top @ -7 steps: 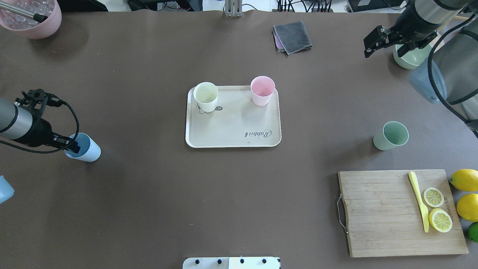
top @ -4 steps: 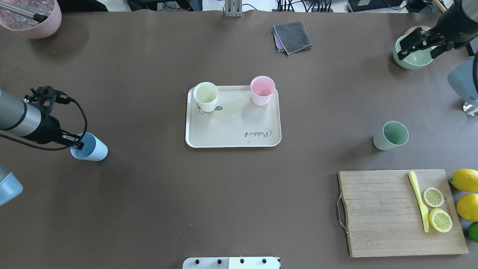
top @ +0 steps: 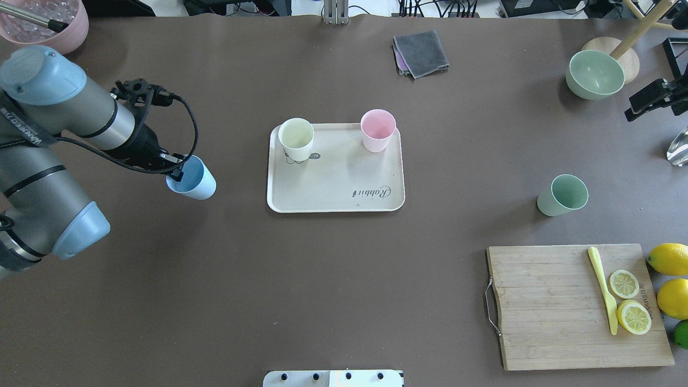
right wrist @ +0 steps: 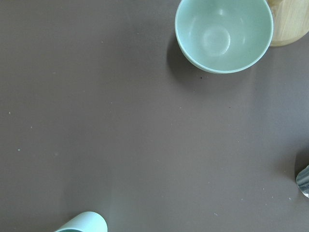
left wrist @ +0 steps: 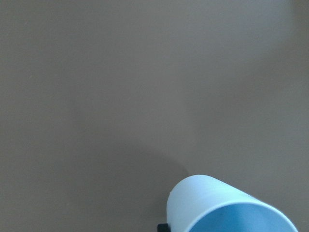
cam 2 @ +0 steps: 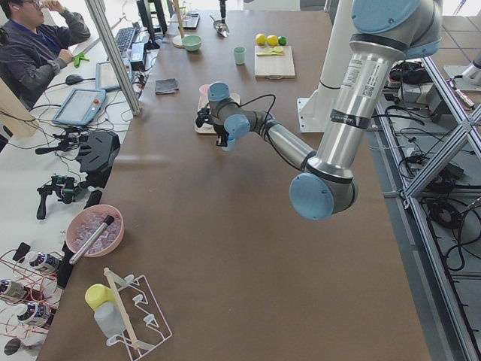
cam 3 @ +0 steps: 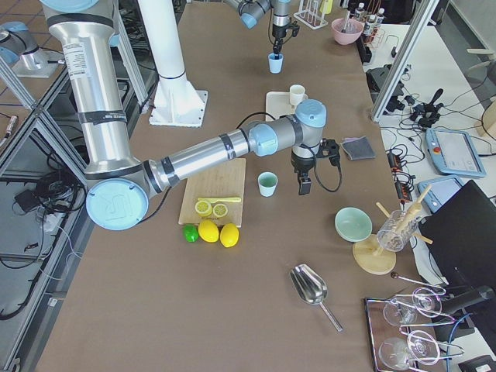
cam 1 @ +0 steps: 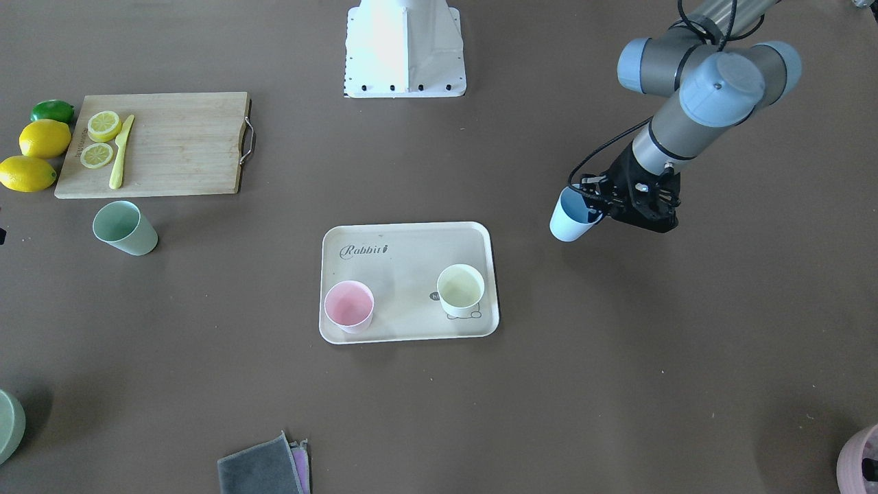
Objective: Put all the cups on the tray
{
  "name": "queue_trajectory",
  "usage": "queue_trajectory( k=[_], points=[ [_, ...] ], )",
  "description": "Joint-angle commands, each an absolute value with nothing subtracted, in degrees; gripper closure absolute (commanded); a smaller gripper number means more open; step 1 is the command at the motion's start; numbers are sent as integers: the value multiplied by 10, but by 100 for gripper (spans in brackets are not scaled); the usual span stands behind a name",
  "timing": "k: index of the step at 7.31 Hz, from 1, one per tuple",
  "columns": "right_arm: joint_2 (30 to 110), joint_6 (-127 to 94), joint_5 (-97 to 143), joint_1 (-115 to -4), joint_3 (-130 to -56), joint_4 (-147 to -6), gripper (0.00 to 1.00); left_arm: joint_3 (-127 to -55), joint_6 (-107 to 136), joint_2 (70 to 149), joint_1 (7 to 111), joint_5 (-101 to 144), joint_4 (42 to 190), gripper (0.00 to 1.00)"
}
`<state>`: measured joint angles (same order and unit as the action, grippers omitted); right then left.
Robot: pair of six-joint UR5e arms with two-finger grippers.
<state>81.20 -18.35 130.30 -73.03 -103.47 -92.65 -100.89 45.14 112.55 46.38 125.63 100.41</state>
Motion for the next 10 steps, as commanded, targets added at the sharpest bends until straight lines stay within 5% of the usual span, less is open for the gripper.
queue_trajectory(
  k=[1,6,7,8,10],
  points=[
    [820,-181,1305,-730,-1037,-926,0,-941,541,1242,407,1230,977,100],
    [824,-181,1308,-730,-1037,-926,0,-860,577,1299,374,1187,1020,100],
    [824,-181,1309,-730,-1038,-926,0,-860,576,1298,374,1187,1020,81],
    [828,-181,1310,-730,-1041,-927,0,-863,572,1298,374,1187,1020,2],
    [845,-186,1337,-730,-1071,-927,0,-884,571,1297,414,1191,1015,2]
  ],
)
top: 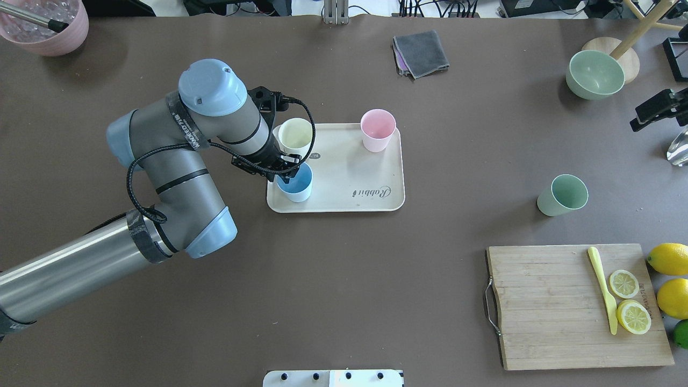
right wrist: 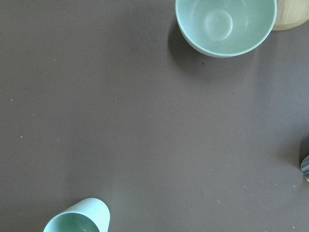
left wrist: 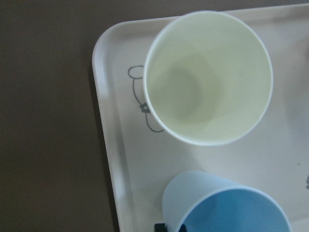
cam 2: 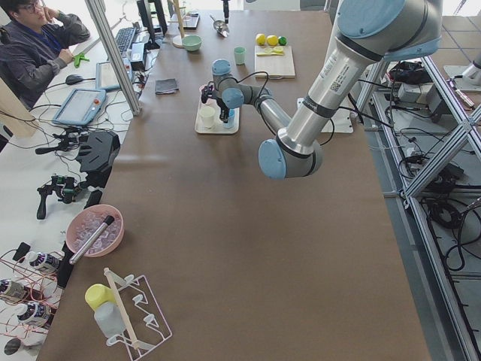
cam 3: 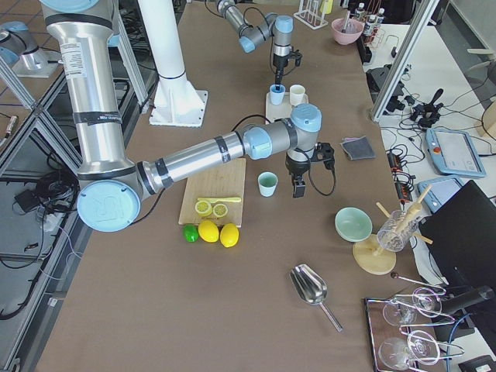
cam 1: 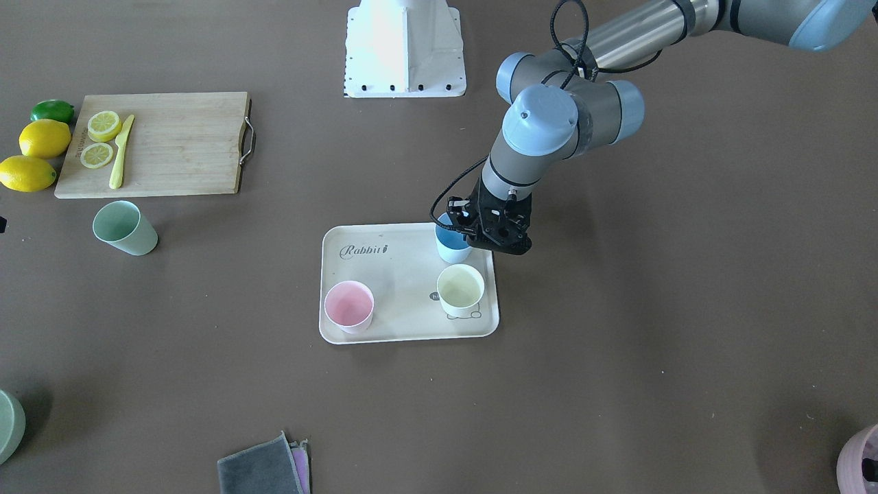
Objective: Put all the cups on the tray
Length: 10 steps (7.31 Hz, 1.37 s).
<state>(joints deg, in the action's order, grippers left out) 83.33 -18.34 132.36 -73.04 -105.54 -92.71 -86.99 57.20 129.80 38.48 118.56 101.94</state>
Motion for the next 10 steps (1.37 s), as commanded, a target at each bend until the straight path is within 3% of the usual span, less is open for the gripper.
queue_trajectory(
  k=[1,4,5,10],
  points=[
    [856,-190,1337,-723,-1077,-927,0,-894,561,1284,467,1229,999,2],
    [880,-241,1305,-654,-1089,-899,0,-966,308,1200,629,1322,891,2],
    [908,-286,1295,-637,-1087,-821,0,-969,222,1162,649,1323,886,2],
    [917,-432,1209,-537,-1027,-683,0,-969,200,1153,664,1317,886,2]
  ],
)
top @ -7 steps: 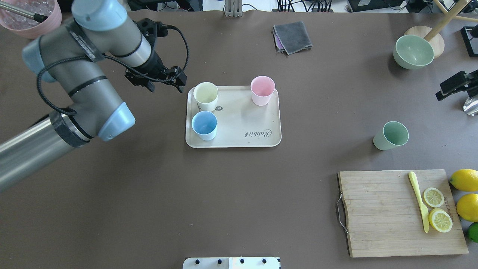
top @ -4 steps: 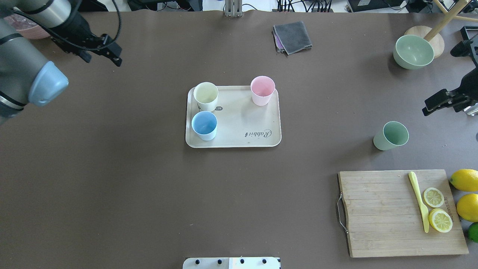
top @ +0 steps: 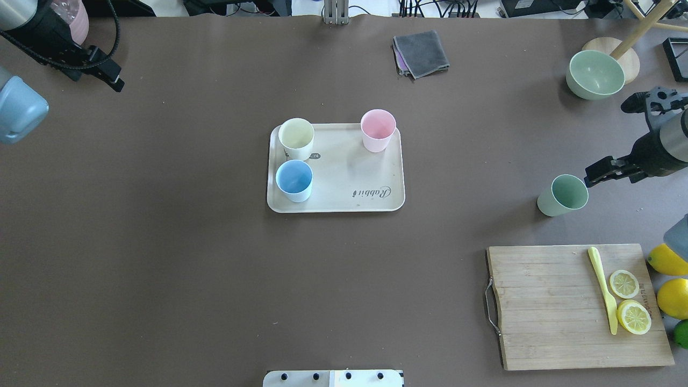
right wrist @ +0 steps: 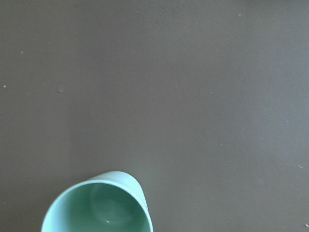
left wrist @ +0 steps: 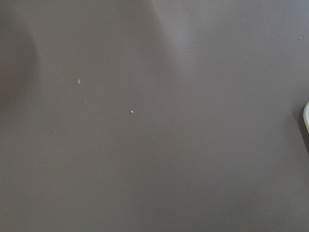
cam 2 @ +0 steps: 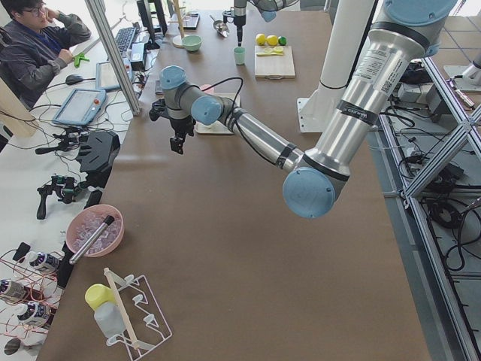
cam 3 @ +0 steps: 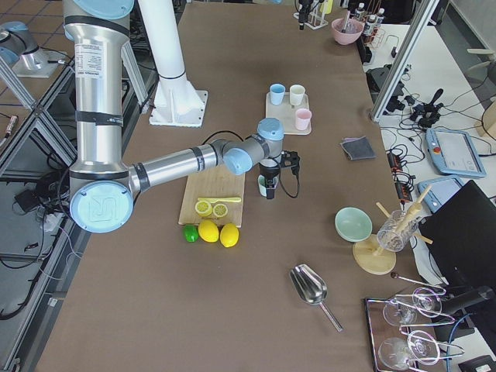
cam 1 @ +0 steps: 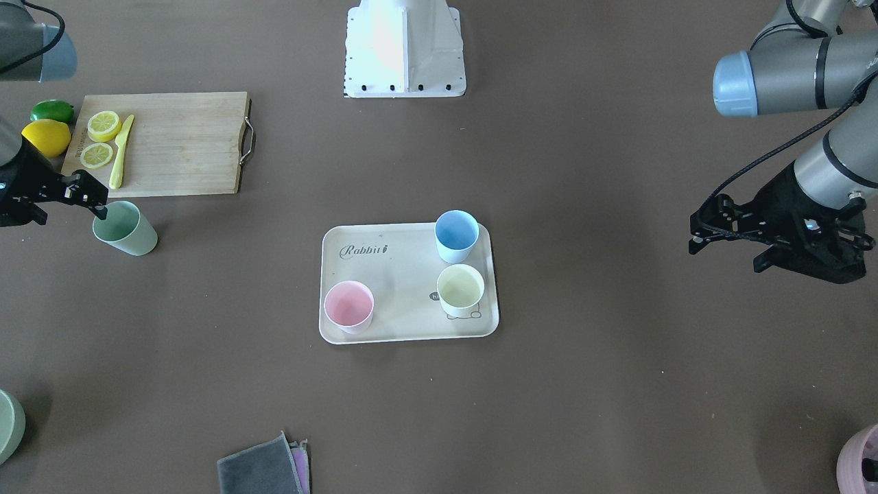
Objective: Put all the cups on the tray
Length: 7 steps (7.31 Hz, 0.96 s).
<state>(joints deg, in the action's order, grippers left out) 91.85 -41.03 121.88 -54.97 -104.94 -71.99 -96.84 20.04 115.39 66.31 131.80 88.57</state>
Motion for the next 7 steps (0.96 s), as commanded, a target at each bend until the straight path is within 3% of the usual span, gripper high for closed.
queue_trajectory(
  k=[1,2,3,4,7],
  points=[
    [917,-439,1208,-530,-1022,-678,1,-969,200,1153,664,1318,886,2],
    [916,-439,1200,-524,-1021,-678,12,-969,200,1150,664,1318,887,2],
    [916,-447,1201,-524,-1021,-678,48,-969,200,1150,664,1318,888,2],
    [915,-452,1203,-524,-1021,-678,96,-969,200,1150,664,1318,888,1],
    [898,-452,1204,-520,-1012,-679,100,-969,200,1150,664,1317,888,2]
  ],
)
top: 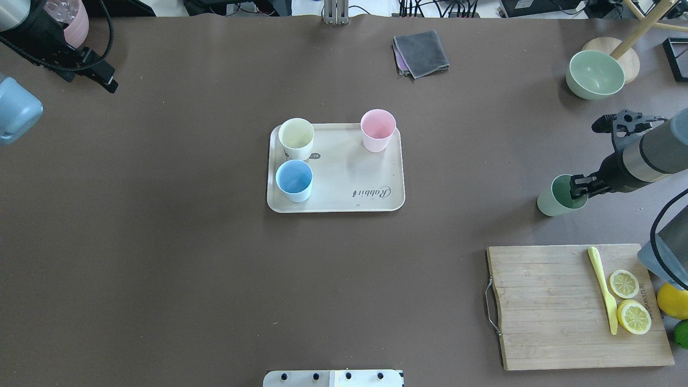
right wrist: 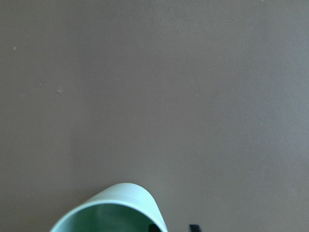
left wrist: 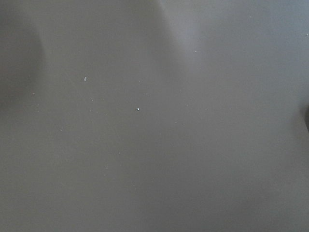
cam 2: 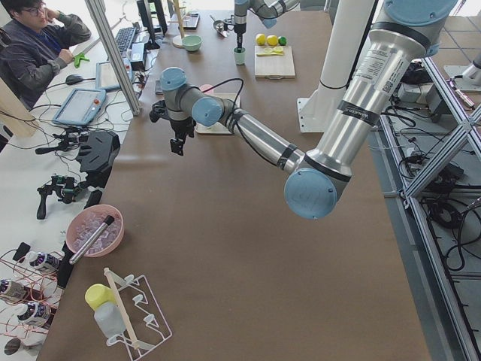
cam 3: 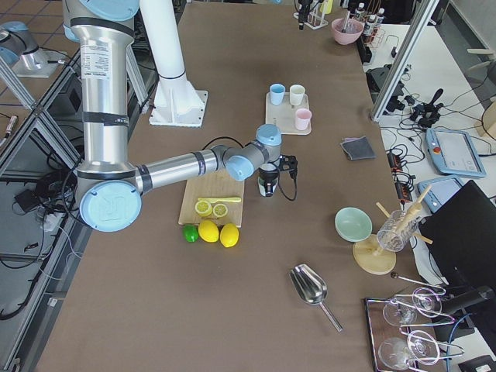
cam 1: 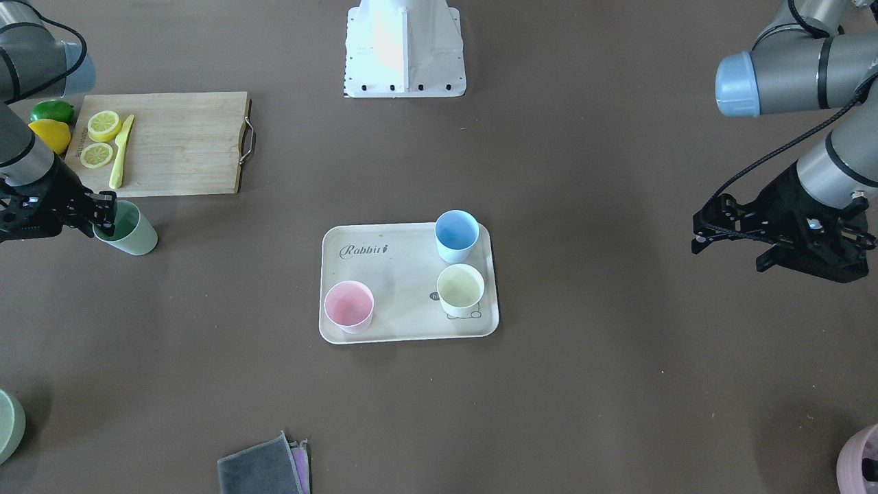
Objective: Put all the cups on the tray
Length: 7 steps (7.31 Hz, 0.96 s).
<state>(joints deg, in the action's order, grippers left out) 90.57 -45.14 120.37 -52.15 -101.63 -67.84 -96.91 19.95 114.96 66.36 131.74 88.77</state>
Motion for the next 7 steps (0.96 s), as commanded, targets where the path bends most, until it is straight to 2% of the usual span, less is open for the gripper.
queue_trajectory(
  k=[1,4,7],
  points=[
    [891,-453,1205,-521,-1018,-679,100,-969,200,1150,664,1317,888,2],
    [775,-576,1217,-511,-1031,-752,100,-969,200,1150,664,1317,888,2],
    [647,-726,1140,-399,-1018,-819,100,-969,200,1150,662,1317,889,2]
  ],
)
